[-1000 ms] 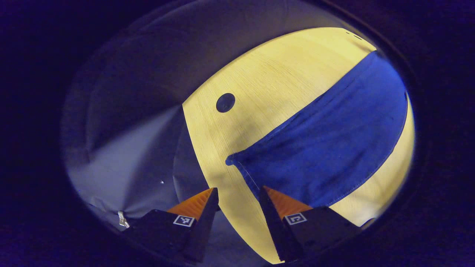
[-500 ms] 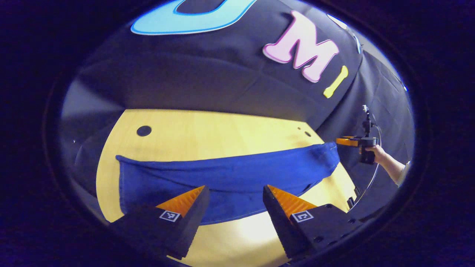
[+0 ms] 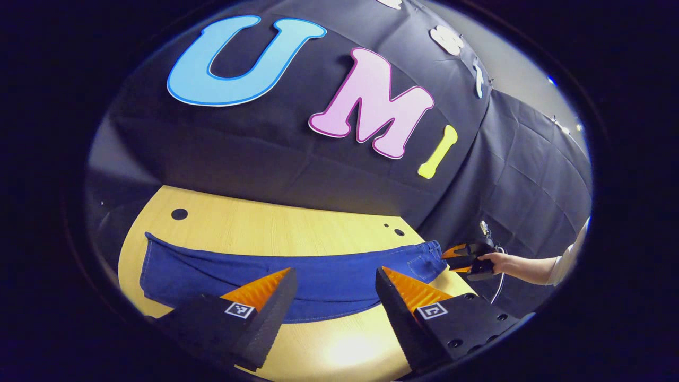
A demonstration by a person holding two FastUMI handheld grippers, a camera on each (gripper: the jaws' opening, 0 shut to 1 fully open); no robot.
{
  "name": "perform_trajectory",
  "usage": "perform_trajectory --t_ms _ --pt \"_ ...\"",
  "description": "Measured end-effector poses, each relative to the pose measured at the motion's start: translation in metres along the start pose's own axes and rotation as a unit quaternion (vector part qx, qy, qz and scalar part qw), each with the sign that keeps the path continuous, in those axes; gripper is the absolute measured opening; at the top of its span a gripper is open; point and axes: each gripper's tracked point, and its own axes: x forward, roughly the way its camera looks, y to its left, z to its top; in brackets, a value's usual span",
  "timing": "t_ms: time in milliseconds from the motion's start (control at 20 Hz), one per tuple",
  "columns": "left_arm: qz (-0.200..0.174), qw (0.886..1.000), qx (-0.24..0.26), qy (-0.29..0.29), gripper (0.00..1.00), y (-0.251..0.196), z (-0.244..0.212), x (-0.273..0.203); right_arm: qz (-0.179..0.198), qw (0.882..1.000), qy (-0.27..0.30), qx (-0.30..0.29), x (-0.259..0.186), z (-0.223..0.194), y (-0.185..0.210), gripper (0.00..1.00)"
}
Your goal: Grasp the waist and the cuffs of the jeans and fold them to make the two legs overlap; first hold the waist and fold one-third of the jeans toward the cuffs, then hold the cuffs and fold the remaining one-third in the same direction to finish folding.
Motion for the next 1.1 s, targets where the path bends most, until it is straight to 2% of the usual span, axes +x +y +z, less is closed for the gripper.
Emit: perform_trajectory --t_ms 100,150,300,350,450,500,550,600,700,800,850,900,1100 --pt "0.034 0.999 0.0 0.011 0.95 0.014 -0.006 -0.011 -0.009 1.0 0.011 0.018 0.005 -0.003 -0.008 0.98" --pt "0.053 0.998 0.001 0.018 0.95 0.022 -0.01 -0.018 0.002 1.0 -0.006 0.03 0.002 0.005 -0.001 0.98" --pt "0.094 0.995 -0.021 0.029 0.95 0.039 -0.021 -0.033 0.019 0.998 -0.017 0.066 -0.009 0.022 -0.002 0.82" --pt "0.106 0.993 -0.035 0.033 0.95 0.043 -0.026 -0.034 0.026 0.997 -0.015 0.069 -0.009 0.026 -0.006 0.67" --pt "0.132 0.988 -0.069 0.036 0.95 0.051 -0.037 -0.034 0.05 0.996 -0.01 0.078 -0.008 0.028 -0.005 0.48" --pt "0.135 0.987 -0.086 0.032 0.96 0.05 -0.039 -0.032 0.056 0.995 -0.013 0.084 -0.006 0.027 -0.002 0.3" --pt "0.133 0.986 -0.1 0.027 0.96 0.05 -0.04 -0.03 0.057 0.995 -0.019 0.083 -0.007 0.031 -0.003 0.23" --pt "0.132 0.985 -0.109 0.028 0.96 0.051 -0.042 -0.03 0.056 0.996 -0.025 0.072 -0.009 0.031 -0.002 0.22" --pt "0.137 0.984 -0.108 0.035 0.95 0.053 -0.046 -0.033 0.054 0.996 -0.041 0.052 -0.022 0.039 0.007 0.13" --pt "0.136 0.986 -0.09 0.034 0.95 0.053 -0.042 -0.033 0.074 0.995 -0.067 0.026 -0.046 0.05 0.027 0.13" --pt "0.133 0.987 -0.083 0.035 0.96 0.053 -0.041 -0.033 0.089 0.993 -0.082 0.011 -0.061 0.056 0.043 0.04" --pt "0.13 0.988 -0.079 0.035 0.96 0.053 -0.041 -0.034 0.101 0.99 -0.094 -0.008 -0.076 0.058 0.061 0.13" --pt "0.117 0.989 -0.084 0.029 0.96 0.059 -0.036 -0.044 0.162 0.973 -0.132 -0.101 -0.168 0.047 0.156 0.12"
